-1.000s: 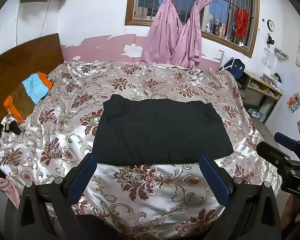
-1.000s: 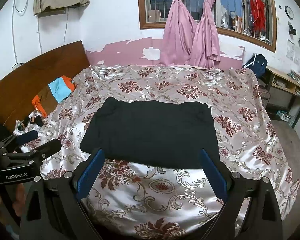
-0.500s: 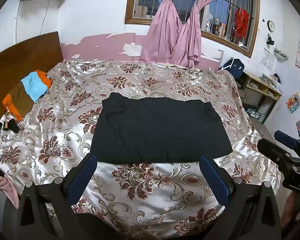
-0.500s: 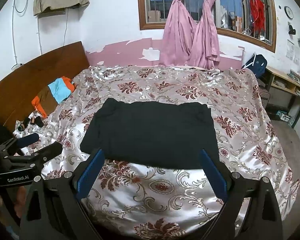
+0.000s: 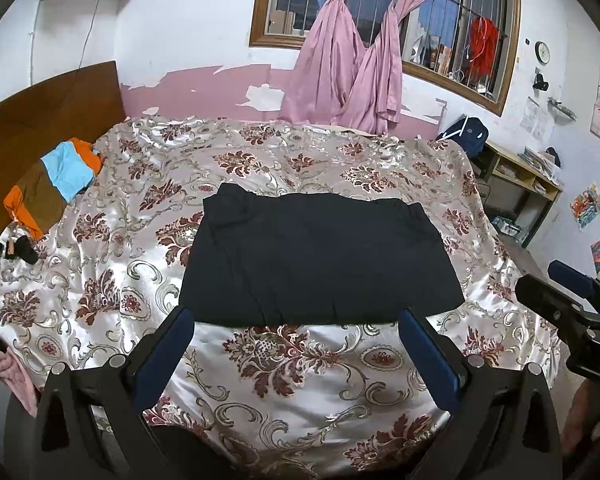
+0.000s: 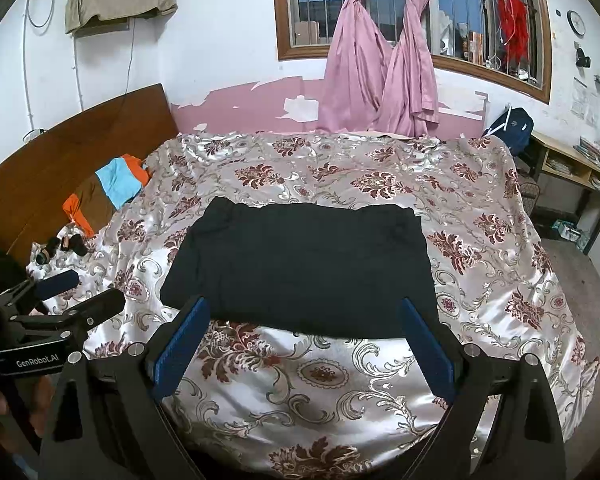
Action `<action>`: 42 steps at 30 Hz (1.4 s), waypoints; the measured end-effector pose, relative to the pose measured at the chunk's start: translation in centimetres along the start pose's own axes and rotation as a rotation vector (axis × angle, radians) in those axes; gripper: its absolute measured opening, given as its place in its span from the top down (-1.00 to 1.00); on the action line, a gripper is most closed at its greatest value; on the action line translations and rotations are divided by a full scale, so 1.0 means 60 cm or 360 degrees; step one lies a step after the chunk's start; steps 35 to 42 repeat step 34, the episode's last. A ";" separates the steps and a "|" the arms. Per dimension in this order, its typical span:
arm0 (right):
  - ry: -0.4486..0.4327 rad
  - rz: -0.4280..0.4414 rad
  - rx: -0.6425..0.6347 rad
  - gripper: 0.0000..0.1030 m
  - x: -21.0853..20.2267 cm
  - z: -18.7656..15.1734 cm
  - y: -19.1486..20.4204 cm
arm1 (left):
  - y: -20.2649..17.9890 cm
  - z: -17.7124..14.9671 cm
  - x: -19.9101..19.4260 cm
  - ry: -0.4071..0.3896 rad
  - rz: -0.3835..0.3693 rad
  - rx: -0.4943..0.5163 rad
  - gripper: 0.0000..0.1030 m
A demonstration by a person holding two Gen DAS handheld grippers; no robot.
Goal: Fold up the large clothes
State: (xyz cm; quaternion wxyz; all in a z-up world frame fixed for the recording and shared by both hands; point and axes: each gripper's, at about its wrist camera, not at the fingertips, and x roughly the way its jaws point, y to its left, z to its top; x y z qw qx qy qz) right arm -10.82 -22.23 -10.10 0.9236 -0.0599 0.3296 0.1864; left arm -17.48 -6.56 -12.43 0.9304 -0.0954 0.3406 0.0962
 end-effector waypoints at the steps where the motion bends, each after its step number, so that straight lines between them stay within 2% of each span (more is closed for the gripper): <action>1: -0.0003 0.0002 0.0001 -0.80 -0.001 -0.001 0.000 | 0.000 0.001 0.000 0.0001 0.0000 0.0000 -1.00; 9: -0.0014 -0.0008 0.0007 -0.80 -0.003 0.005 -0.002 | -0.003 -0.001 0.000 0.0001 0.0010 0.0011 -1.00; 18: -0.0014 -0.0007 0.0009 -0.80 -0.004 0.003 -0.001 | -0.013 -0.006 -0.006 -0.0017 -0.0031 0.0035 -1.00; 25: -0.0017 -0.0008 0.0010 -0.80 -0.004 0.003 -0.002 | 0.007 -0.002 -0.004 0.0023 -0.0174 -0.0091 -1.00; 28: -0.0013 -0.0007 0.0009 -0.80 -0.004 0.003 -0.003 | 0.014 -0.005 -0.004 0.0024 -0.0152 -0.0136 -1.00; 34: -0.0002 -0.0004 0.0017 -0.80 -0.001 -0.001 -0.006 | 0.010 -0.007 0.007 -0.0008 -0.0038 -0.0084 -1.00; 42: -0.0002 -0.0004 0.0017 -0.80 -0.001 -0.001 -0.006 | 0.010 -0.007 0.007 -0.0008 -0.0038 -0.0084 -1.00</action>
